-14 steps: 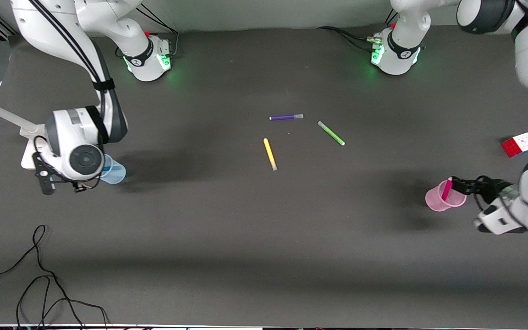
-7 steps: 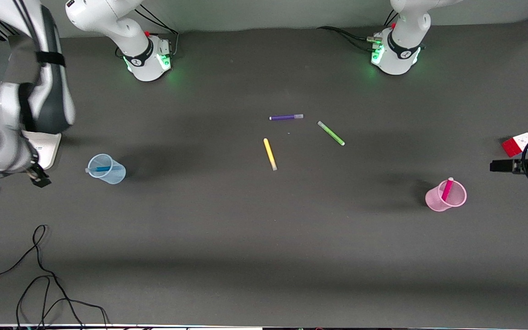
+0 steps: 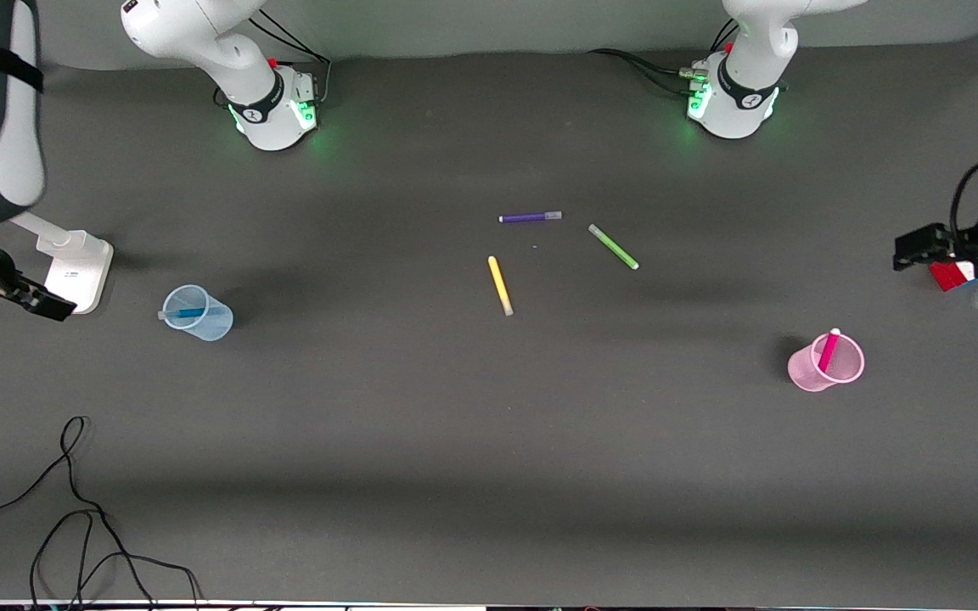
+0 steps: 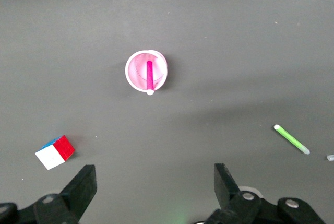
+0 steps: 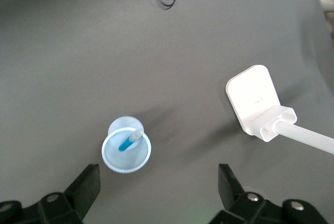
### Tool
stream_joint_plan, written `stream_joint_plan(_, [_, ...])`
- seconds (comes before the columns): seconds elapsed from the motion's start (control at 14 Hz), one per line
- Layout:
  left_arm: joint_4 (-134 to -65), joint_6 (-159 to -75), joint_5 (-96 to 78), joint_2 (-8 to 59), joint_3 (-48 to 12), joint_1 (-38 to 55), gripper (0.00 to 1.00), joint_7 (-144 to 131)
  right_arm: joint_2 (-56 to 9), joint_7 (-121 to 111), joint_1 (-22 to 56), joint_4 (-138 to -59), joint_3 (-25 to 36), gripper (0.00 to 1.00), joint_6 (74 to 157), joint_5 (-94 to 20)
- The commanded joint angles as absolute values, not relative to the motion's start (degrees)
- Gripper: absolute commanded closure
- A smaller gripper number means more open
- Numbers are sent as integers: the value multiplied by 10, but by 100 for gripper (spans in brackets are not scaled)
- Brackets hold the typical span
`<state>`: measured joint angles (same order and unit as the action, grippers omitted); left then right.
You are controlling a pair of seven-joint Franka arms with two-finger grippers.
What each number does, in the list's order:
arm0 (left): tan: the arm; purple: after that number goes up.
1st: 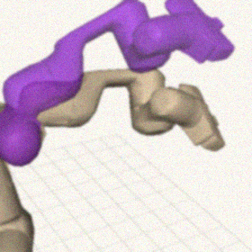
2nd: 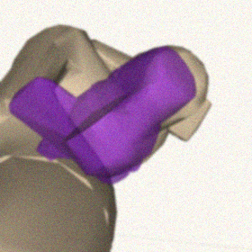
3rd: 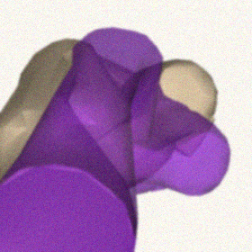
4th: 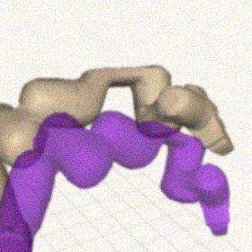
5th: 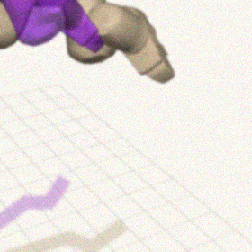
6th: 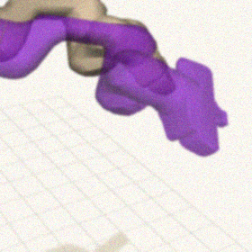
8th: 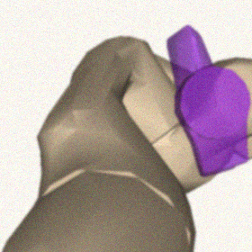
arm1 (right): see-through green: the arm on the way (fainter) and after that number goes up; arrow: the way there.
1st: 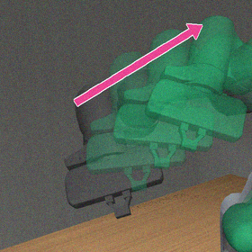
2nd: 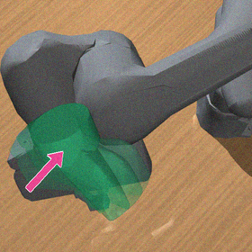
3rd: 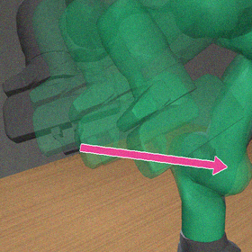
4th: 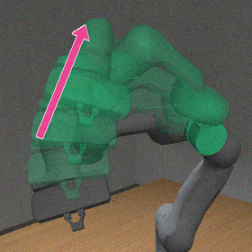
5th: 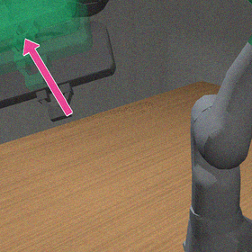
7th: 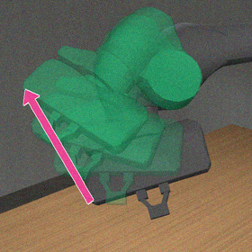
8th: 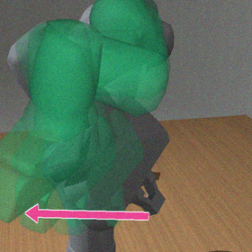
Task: Place pink and blue markers in matching cups
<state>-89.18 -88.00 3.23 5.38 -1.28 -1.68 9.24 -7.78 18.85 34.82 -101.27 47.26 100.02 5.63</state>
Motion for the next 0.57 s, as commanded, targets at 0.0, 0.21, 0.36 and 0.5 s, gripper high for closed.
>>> stream_joint_plan(0.0, [-924,-893,26,27,14,17,0,91,-58,163,345,-1019,471,0,988,39])
stream_joint_plan(0.21, [-924,-890,25,22,-1,14,0,91,-57,167,235,-1018,364,0,978,34])
stream_joint_plan(0.36, [-925,-890,14,15,-14,0,0,91,-57,167,192,-1018,311,0,977,30])
stream_joint_plan(0.5, [-925,-889,11,11,-24,-9,0,91,-54,170,161,-1018,263,0,976,-15])
